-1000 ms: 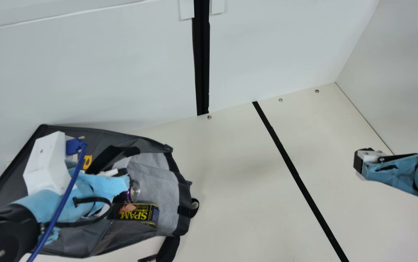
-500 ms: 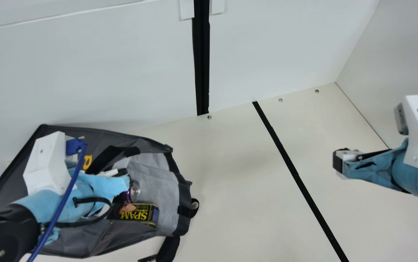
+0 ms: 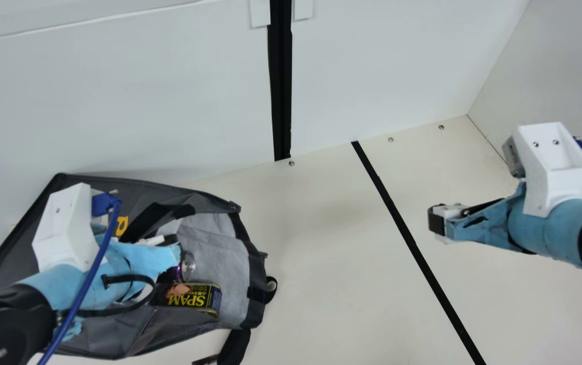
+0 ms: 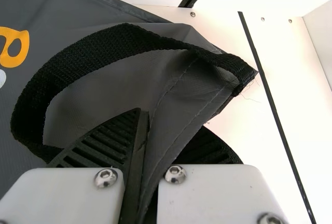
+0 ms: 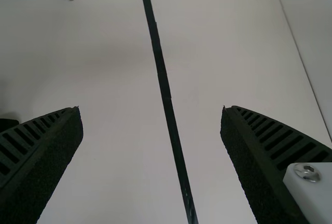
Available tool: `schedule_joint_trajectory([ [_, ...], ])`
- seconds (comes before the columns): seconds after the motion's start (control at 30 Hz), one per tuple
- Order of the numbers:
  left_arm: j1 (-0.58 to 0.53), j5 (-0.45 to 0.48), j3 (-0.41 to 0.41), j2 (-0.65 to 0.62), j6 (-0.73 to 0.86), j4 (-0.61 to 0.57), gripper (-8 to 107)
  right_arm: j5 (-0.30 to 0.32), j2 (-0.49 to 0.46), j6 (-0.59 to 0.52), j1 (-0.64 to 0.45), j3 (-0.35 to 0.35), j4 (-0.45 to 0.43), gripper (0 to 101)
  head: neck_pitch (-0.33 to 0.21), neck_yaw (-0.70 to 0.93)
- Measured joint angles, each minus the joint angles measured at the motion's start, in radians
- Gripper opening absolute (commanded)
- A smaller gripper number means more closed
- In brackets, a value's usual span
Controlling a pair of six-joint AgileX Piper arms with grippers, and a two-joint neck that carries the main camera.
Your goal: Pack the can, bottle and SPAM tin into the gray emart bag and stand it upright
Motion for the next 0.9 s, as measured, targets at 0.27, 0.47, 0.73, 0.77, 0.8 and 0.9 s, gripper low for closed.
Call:
schedule_joint_trajectory([
  [0.27, 0.0, 0.0, 0.0, 0.0, 0.0, 0.0, -8, -0.037, 0.041, -0.074, -0.011, 0.036, 0.092, 95, 0.0, 0.0],
  [0.47, 0.0, 0.0, 0.0, 0.0, 0.0, 0.0, -8, -0.061, 0.073, -0.128, -0.012, 0.065, 0.145, 95, 0.0, 0.0],
  [0.73, 0.0, 0.0, 0.0, 0.0, 0.0, 0.0, -8, -0.085, 0.12, -0.198, -0.021, 0.106, 0.245, 95, 0.0, -0.002],
  [0.77, 0.0, 0.0, 0.0, 0.0, 0.0, 0.0, -8, -0.09, 0.127, -0.207, -0.021, 0.111, 0.26, 95, 0.0, -0.002],
  [0.8, 0.0, 0.0, 0.0, 0.0, 0.0, 0.0, -8, -0.094, 0.131, -0.214, -0.021, 0.115, 0.272, 95, 0.0, 0.0],
  [0.9, 0.0, 0.0, 0.0, 0.0, 0.0, 0.0, -8, -0.1, 0.148, -0.24, -0.017, 0.129, 0.31, 95, 0.0, -0.002],
])
